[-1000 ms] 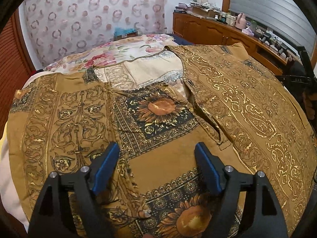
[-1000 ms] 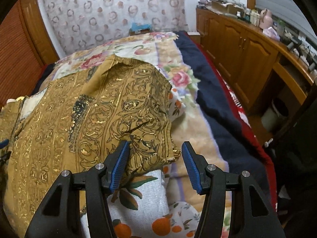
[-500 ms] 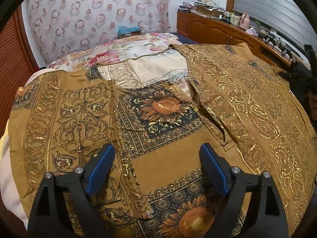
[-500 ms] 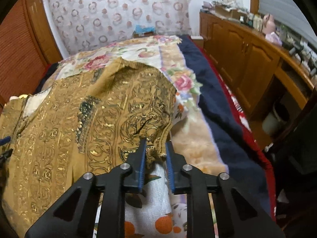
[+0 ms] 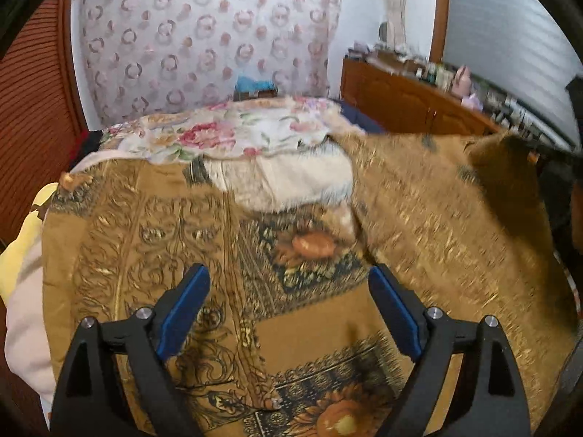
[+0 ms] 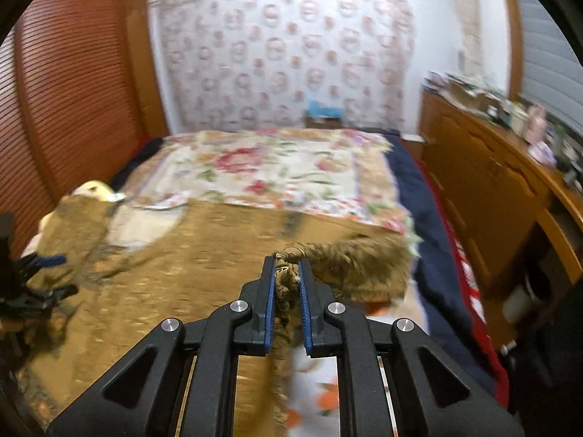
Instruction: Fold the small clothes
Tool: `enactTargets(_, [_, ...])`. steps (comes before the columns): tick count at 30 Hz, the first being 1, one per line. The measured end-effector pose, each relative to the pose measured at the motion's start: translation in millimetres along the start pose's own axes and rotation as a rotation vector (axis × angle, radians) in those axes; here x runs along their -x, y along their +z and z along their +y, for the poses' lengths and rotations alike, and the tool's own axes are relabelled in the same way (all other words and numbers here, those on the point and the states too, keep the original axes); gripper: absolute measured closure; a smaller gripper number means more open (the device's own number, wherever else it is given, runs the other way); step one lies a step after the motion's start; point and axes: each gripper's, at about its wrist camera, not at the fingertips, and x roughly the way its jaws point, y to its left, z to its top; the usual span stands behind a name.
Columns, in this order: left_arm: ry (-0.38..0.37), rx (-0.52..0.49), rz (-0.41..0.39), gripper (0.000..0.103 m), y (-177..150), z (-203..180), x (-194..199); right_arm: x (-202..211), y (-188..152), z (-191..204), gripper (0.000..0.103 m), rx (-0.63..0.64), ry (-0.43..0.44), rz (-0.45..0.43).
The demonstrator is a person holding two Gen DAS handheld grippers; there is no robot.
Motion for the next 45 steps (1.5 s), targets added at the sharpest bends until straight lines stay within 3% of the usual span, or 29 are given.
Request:
enactTargets(7, [-0.027,0.029,-0.010,0.013,10.5,7.1,12.5,-30.5,-17.5,67.3,0.093,0.101,0.140,0.096])
enactTargets(14, [-0.033,0.012,-0.032,0.013,9.1,2.8,22.9,-41.4,-41.1,91.9,0.087,0.118,0.158,0.159])
enactTargets(22, [-0.037,0.023,-0.035,0.013,7.2,2.3,27.4,-23.7,-36.4,73.4,0.059,0.084,0.115,0.128])
enactTargets(31, [-0.028,0.021,-0.017,0.013,3.1,-2.7,23.2,-43.9,-27.4,38.6,0.056,0.031,0.023,0.146])
enactTargets(45, [0.001,0.026,0.001,0.013,2.4,0.0,18.3,-103.5,-18.6,26.1,0.056,-0.020,0.061,0.244])
